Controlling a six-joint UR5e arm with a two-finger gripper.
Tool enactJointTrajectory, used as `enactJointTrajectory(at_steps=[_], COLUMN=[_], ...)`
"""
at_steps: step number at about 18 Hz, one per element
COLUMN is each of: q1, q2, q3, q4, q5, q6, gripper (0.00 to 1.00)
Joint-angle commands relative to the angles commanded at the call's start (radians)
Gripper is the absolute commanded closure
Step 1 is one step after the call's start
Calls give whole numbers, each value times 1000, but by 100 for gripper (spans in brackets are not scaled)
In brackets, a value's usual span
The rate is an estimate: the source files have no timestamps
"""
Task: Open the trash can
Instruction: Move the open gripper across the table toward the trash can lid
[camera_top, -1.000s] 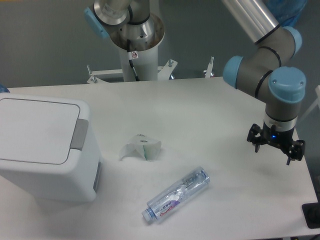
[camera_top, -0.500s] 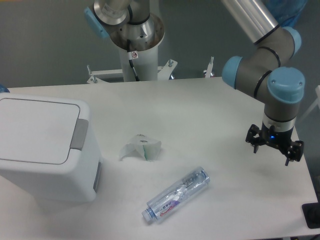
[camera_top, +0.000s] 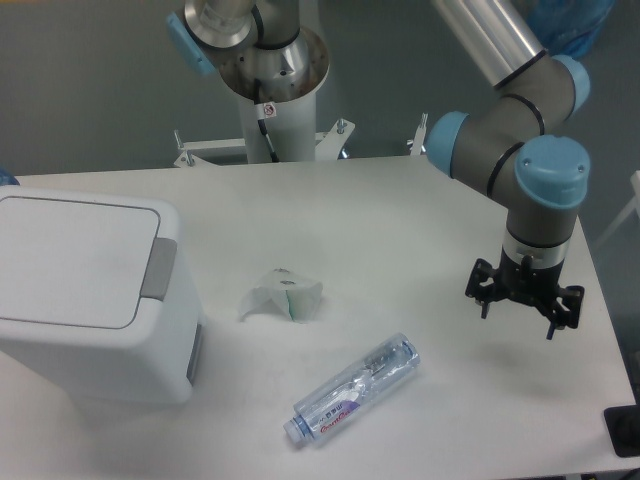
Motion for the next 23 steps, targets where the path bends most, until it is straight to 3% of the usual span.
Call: enactJointTrajectory(at_steps=[7, 12, 19, 23], q1=[-41, -110, -158, -218], q2=[112, 147, 204, 270], q3=[-15, -25, -8, -58], q4=[-14, -23, -12, -9], q5=[-341, -382, -451, -448], q6=[-264, -415, -758, -856], gripper=[0, 0, 0, 0])
